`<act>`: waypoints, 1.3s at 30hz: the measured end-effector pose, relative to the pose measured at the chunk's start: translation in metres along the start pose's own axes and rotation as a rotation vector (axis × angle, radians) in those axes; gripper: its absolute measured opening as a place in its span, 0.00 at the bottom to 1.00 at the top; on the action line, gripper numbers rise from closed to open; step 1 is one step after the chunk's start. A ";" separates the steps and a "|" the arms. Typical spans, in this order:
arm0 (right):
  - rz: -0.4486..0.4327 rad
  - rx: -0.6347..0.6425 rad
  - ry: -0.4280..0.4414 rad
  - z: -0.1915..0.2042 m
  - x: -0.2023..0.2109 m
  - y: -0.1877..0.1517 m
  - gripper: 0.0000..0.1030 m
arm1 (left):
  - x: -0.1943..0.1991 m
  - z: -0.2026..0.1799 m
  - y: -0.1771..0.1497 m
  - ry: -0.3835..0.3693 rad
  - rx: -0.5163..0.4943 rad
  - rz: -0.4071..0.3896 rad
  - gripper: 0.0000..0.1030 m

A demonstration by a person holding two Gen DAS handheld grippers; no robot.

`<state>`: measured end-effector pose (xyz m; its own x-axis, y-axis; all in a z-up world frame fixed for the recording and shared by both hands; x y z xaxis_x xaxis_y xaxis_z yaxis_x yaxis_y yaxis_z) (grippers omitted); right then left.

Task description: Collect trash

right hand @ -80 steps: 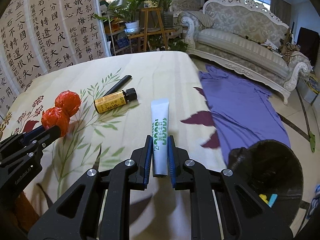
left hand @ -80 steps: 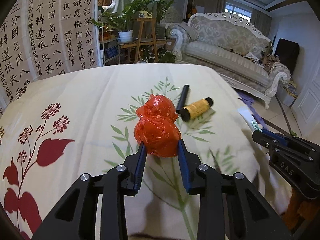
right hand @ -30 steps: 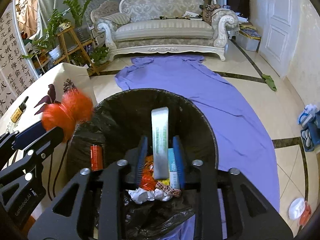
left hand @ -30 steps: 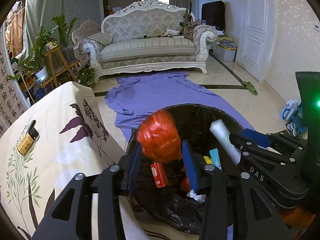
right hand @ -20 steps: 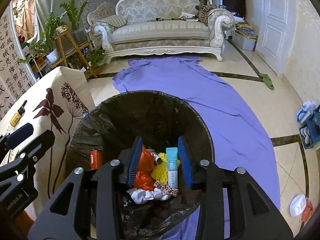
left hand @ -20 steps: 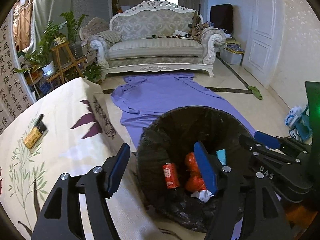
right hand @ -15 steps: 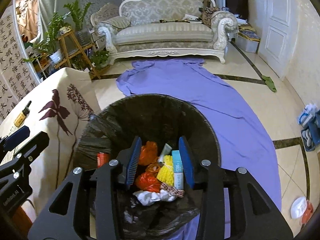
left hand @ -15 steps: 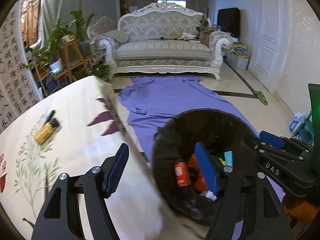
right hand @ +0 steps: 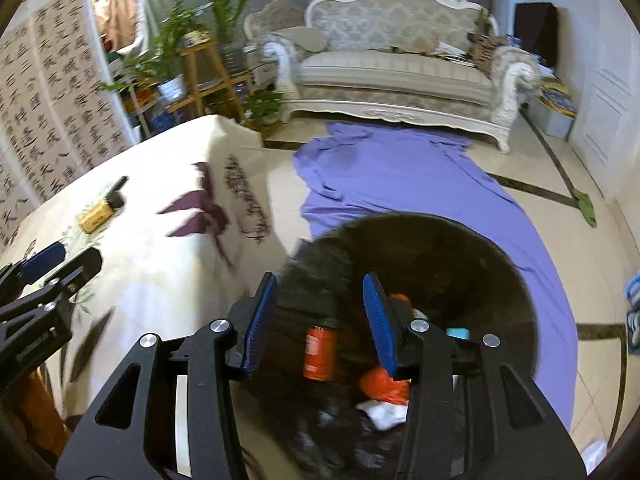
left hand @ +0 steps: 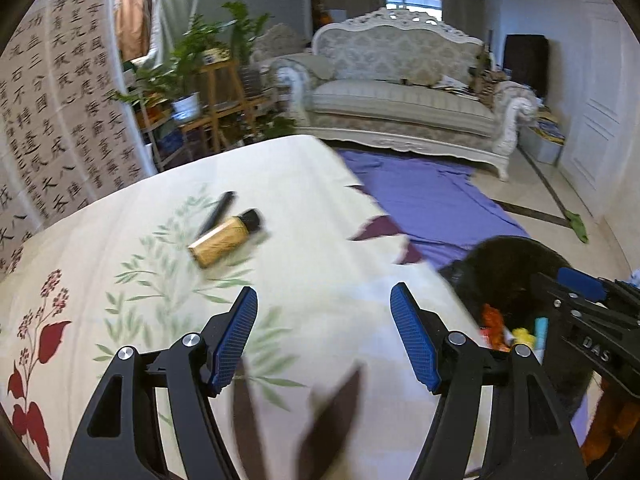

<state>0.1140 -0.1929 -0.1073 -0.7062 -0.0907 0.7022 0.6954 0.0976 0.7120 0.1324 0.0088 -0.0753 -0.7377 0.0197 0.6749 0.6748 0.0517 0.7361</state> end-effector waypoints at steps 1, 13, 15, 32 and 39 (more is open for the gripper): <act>-0.001 0.009 0.008 0.006 -0.001 0.003 0.42 | -0.002 0.007 0.003 0.006 0.004 0.001 0.65; 0.008 0.136 0.112 0.085 -0.031 0.043 0.42 | -0.030 0.056 0.025 0.059 0.029 0.004 0.65; 0.016 0.144 0.123 0.093 -0.037 0.048 0.42 | -0.034 0.060 0.027 0.059 0.027 0.005 0.65; 0.043 0.177 0.156 0.124 -0.062 0.063 0.42 | -0.055 0.065 0.040 0.043 -0.043 0.019 0.33; 0.046 0.181 0.162 0.131 -0.062 0.061 0.43 | -0.050 0.064 0.037 0.023 -0.064 0.017 0.22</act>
<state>0.1822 -0.0519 -0.1081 -0.6334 -0.2380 0.7363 0.6810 0.2804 0.6764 0.1932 0.0738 -0.0854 -0.7257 -0.0029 0.6880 0.6880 -0.0127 0.7256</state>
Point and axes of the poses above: each gripper's, at about its wrist camera, not at the fingertips, and x roughly against the way its jaws point, z to its left, y to its top, the point moved 8 cm from there along -x, roughly the way its jaws point, and after that the axes turned 8 degrees about x, right-handed, at the moved point
